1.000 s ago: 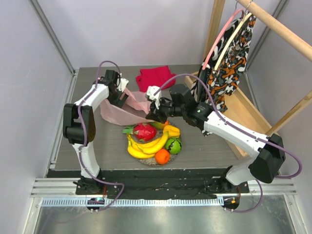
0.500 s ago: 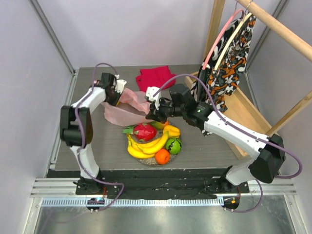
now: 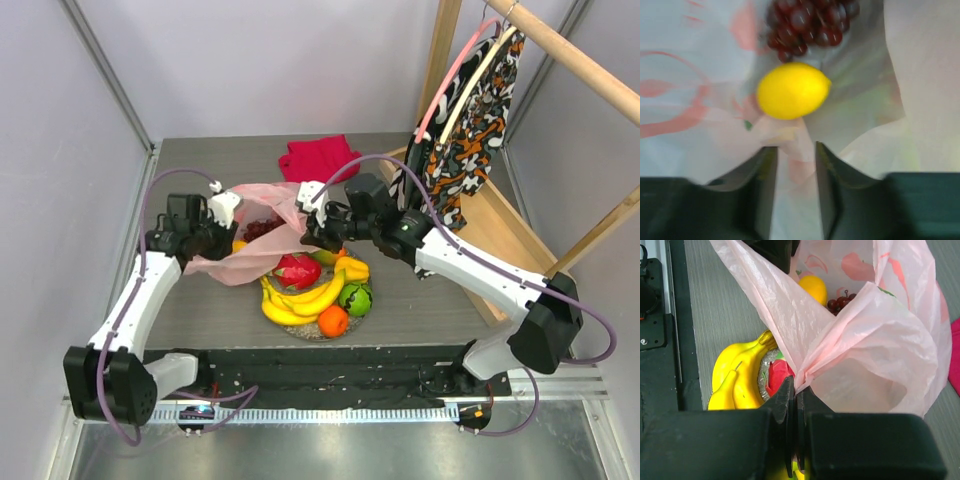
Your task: Take the fake fruits out of the plastic bag
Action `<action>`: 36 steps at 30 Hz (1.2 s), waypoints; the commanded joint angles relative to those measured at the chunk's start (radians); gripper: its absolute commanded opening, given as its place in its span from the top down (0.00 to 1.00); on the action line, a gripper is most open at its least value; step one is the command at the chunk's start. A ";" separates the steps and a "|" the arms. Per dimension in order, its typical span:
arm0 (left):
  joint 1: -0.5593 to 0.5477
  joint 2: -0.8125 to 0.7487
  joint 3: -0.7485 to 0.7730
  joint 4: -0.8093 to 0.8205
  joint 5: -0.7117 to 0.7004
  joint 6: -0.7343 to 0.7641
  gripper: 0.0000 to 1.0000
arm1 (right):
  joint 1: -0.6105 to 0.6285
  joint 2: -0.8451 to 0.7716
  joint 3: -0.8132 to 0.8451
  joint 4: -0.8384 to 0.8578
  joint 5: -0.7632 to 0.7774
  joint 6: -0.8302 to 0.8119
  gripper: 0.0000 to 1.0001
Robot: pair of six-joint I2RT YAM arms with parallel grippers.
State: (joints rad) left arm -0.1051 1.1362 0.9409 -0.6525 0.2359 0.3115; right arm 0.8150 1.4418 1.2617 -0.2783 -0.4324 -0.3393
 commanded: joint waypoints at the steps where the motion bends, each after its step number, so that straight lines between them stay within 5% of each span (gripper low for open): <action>1: -0.019 0.068 0.040 0.013 0.040 -0.015 0.57 | 0.000 0.025 0.016 0.027 -0.042 -0.006 0.99; 7: -0.061 0.242 0.234 -0.091 0.155 -0.012 0.50 | 0.004 0.040 0.013 0.034 -0.037 0.011 0.99; 14: -0.077 0.359 0.305 -0.199 0.218 0.001 0.28 | 0.006 0.026 -0.010 0.033 -0.011 0.002 0.99; 19: -0.085 0.330 0.397 -0.266 0.177 -0.026 0.27 | 0.003 0.028 0.002 0.021 -0.002 -0.018 0.99; 24: -0.091 0.347 0.439 -0.234 0.289 -0.063 0.24 | 0.004 0.037 0.002 0.025 -0.002 -0.007 0.99; 36: -0.116 0.597 0.521 -0.237 0.015 -0.008 0.27 | 0.003 0.026 0.002 -0.012 0.009 -0.020 0.99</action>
State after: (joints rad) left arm -0.2268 1.7466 1.4361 -0.8803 0.3851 0.2607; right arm 0.8162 1.4929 1.2583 -0.2985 -0.4370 -0.3466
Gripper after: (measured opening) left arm 0.731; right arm 0.047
